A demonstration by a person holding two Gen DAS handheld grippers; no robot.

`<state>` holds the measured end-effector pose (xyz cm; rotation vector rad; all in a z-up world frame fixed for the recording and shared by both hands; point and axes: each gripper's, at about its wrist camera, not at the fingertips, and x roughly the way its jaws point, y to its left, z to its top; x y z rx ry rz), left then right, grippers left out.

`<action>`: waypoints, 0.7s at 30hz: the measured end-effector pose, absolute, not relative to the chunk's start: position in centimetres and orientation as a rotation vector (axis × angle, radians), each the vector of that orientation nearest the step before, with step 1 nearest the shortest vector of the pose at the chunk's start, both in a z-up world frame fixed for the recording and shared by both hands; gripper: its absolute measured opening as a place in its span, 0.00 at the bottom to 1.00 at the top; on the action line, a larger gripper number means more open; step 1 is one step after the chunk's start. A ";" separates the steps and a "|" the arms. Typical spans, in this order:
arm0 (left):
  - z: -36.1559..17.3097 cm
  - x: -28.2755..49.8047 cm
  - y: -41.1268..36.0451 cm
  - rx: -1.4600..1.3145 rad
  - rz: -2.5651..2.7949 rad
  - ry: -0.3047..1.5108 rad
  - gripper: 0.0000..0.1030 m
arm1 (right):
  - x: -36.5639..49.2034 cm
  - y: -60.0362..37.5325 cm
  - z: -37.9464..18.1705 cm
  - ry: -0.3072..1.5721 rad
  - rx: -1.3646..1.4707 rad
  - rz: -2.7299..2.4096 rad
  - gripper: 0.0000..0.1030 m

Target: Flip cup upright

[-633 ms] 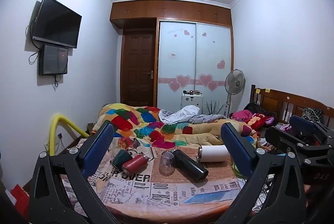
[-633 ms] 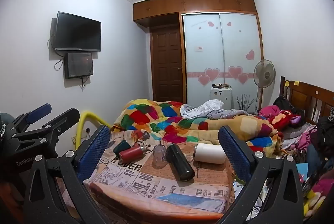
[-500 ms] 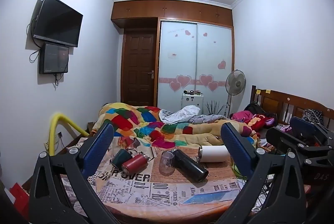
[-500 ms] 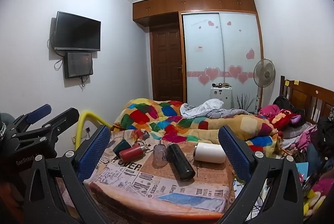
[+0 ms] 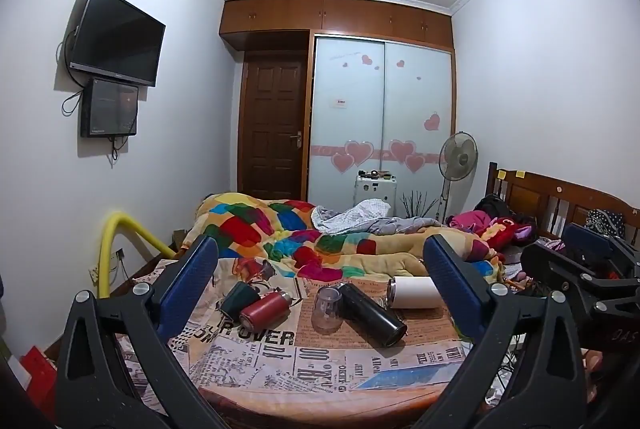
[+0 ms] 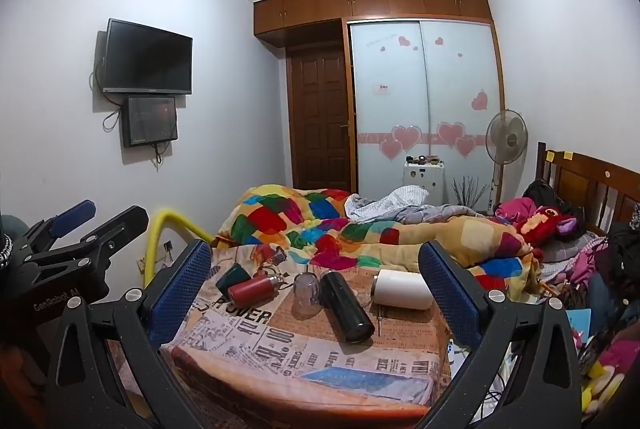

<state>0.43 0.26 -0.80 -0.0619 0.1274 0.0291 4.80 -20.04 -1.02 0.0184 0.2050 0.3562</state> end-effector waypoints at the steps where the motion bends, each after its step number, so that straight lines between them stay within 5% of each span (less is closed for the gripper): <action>1: -0.7 0.5 0.3 -0.063 0.031 0.130 1.00 | 4.8 -20.0 -1.0 0.206 0.018 0.356 1.00; 21: 0.0 0.3 0.6 -0.056 0.013 0.123 1.00 | 4.9 -20.1 -1.3 0.214 0.017 0.356 1.00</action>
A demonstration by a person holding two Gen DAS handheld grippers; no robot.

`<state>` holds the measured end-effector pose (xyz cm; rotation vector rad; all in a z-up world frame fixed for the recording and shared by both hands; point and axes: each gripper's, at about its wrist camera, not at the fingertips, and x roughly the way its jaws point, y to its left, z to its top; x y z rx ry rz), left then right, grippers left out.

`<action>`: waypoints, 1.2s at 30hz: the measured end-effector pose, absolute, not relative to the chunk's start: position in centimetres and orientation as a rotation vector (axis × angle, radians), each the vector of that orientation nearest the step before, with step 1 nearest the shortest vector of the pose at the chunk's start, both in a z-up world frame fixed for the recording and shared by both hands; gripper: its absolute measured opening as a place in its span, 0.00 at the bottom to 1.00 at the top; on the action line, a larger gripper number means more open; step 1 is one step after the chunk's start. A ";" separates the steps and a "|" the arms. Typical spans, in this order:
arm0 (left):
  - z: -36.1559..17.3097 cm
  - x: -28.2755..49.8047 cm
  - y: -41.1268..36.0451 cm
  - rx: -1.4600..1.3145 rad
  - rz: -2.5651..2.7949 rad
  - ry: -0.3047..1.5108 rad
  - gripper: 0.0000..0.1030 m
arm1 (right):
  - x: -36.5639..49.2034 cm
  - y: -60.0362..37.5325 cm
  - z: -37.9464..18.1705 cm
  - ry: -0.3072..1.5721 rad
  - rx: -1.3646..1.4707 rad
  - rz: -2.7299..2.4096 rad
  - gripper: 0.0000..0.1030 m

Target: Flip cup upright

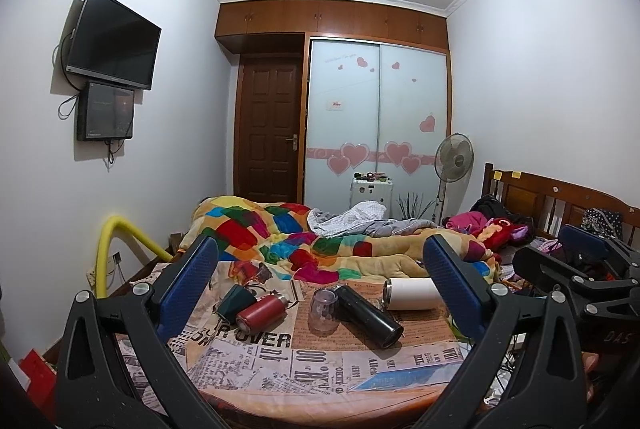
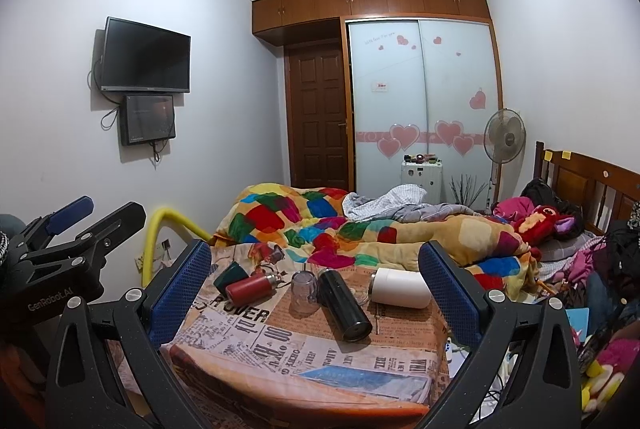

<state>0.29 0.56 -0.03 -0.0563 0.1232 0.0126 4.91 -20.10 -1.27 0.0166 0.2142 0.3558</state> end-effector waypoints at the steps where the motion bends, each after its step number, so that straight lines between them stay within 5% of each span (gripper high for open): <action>1: 0.0 0.3 0.5 -0.055 0.012 0.123 1.00 | 4.9 -20.1 -1.2 0.215 0.016 0.356 1.00; 36: -0.1 0.2 0.0 -0.053 0.013 0.120 1.00 | 5.4 -20.8 -1.6 0.215 0.015 0.353 1.00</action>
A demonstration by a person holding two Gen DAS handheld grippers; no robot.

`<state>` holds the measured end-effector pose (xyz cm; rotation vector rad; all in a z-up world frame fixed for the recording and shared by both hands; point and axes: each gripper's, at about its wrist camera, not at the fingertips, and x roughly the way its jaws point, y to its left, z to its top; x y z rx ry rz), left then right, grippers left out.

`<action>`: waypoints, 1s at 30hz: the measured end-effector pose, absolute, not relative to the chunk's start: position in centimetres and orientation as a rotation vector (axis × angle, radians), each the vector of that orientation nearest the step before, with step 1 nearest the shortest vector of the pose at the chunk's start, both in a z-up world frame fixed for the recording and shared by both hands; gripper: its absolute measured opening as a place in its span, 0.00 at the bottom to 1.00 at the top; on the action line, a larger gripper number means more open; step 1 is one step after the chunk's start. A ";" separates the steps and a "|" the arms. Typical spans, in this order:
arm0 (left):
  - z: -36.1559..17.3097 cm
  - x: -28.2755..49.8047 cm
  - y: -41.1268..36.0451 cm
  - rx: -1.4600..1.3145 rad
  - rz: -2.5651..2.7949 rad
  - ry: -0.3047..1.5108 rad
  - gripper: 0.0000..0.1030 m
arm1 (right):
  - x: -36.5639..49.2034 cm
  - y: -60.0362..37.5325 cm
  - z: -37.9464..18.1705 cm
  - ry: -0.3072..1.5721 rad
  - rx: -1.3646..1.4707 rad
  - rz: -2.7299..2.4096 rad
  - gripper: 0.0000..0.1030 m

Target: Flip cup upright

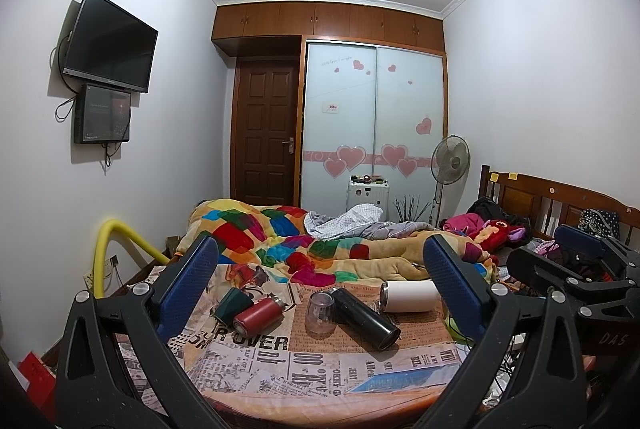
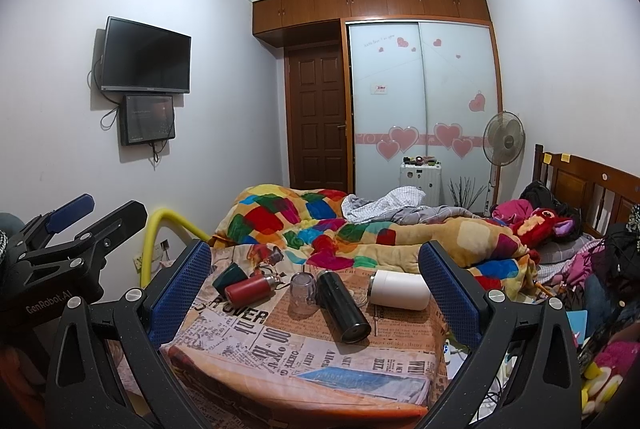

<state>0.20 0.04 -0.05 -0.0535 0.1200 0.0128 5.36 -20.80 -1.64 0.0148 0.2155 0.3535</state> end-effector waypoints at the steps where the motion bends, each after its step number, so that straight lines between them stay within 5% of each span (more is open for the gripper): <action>1: -0.1 0.2 0.1 -0.054 0.012 0.120 1.00 | 5.3 -20.7 -1.6 0.214 0.014 0.353 1.00; 21: -1.4 3.2 1.3 -0.066 0.054 0.183 1.00 | 8.3 -20.0 -3.5 0.292 0.001 0.341 1.00; 30: -8.2 13.9 7.1 -0.120 0.052 0.468 1.00 | 13.1 -19.9 -7.6 0.437 -0.005 0.301 1.00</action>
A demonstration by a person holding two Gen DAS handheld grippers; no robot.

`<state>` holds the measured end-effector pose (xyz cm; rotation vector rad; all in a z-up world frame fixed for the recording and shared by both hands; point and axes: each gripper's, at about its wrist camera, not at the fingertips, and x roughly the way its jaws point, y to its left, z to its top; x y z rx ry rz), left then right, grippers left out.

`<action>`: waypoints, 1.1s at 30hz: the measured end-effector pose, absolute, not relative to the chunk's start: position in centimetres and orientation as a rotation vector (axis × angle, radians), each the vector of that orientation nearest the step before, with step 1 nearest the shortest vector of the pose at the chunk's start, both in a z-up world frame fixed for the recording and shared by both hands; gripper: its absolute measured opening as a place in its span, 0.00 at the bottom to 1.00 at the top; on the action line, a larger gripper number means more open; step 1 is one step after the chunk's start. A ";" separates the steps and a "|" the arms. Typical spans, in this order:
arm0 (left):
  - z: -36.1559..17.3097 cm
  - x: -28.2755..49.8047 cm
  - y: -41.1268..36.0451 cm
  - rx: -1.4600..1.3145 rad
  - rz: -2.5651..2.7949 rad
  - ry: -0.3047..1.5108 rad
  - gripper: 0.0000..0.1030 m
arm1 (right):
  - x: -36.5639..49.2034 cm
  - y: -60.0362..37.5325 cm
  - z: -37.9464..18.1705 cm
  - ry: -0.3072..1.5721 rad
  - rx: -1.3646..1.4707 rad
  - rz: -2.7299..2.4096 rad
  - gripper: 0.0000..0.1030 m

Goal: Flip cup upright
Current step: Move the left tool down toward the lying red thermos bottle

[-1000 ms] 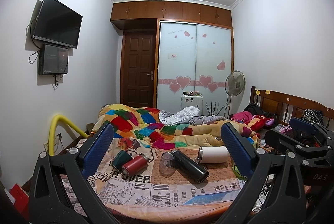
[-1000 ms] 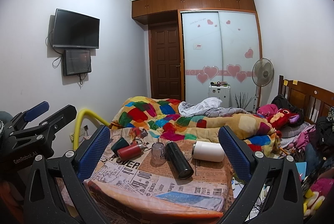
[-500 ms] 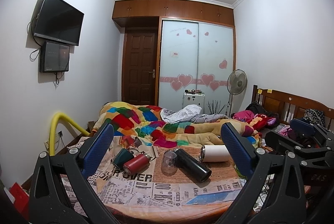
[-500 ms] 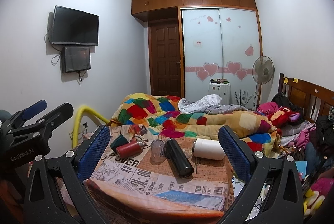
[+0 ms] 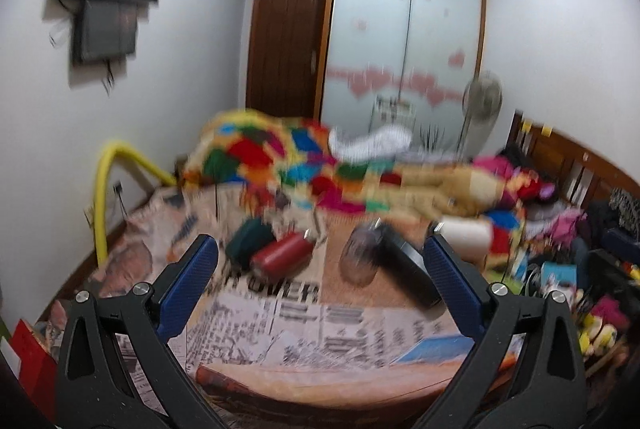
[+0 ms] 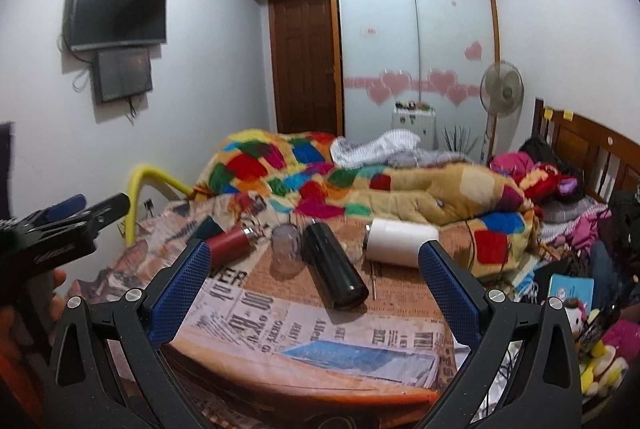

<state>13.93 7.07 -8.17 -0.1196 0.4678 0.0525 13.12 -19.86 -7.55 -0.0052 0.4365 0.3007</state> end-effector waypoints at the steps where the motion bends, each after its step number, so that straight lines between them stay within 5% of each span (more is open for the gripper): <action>1: -9.4 15.7 7.8 -0.112 0.055 0.512 1.00 | 13.2 -19.7 -7.7 0.450 -0.006 0.295 1.00; 7: -16.9 26.2 10.6 -0.027 0.017 0.755 0.99 | 16.3 -19.8 -10.2 0.548 0.000 0.258 1.00; 13: -21.7 33.0 11.9 0.014 -0.070 0.905 0.83 | 19.3 -19.6 -12.6 0.633 0.005 0.228 1.00; 33: -27.2 40.9 10.1 0.065 -0.235 1.174 0.74 | 23.0 -19.0 -15.8 0.707 0.023 0.229 1.00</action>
